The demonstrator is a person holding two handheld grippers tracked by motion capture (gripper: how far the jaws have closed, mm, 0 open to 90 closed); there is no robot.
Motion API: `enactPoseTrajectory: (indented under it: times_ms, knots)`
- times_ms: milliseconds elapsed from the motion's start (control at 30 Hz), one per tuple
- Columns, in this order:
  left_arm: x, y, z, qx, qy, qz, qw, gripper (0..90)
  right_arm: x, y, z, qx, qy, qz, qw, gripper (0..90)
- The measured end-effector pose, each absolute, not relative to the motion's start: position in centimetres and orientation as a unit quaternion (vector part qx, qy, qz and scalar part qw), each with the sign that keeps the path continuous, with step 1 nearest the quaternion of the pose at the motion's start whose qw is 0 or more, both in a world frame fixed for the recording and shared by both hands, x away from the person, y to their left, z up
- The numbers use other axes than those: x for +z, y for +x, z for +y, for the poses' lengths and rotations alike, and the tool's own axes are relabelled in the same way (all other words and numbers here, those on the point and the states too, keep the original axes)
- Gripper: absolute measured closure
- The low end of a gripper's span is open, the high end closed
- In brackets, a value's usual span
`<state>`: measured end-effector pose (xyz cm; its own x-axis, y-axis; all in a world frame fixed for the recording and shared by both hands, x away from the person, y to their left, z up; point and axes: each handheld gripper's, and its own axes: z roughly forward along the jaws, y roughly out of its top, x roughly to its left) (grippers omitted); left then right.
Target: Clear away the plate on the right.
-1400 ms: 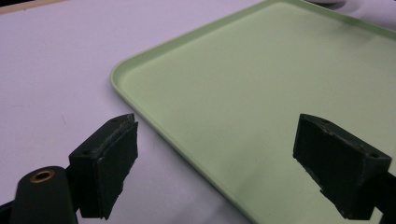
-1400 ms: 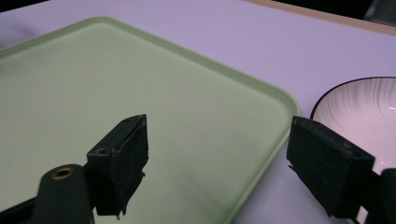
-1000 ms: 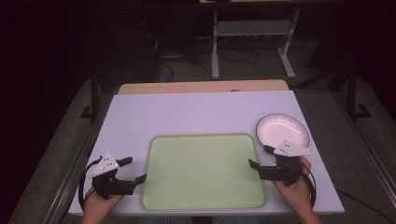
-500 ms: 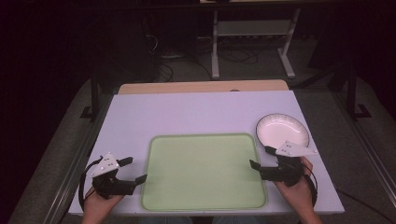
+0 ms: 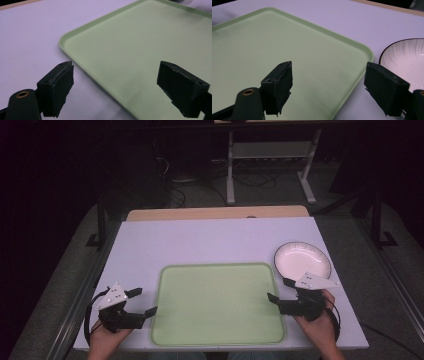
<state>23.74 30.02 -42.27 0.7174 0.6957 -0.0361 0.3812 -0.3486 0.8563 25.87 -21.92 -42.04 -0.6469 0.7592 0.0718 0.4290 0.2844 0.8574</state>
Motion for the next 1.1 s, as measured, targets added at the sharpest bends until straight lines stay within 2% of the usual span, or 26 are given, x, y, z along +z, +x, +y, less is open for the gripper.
enactPoseTrajectory:
  times_ms: [667, 1100]
  knots:
    - [-42.3, 23.7, 30.1, 0.169, 0.803, 0.335, 0.463, 13.8, -41.7, 24.2, -23.4, 0.473, 0.389, 0.774, 0.159, 22.4]
    - [-42.4, 23.8, 30.0, 0.168, 0.803, 0.336, 0.463, 13.6, -41.6, 23.1, -26.5, 0.465, 0.419, 0.764, 0.154, 23.0]
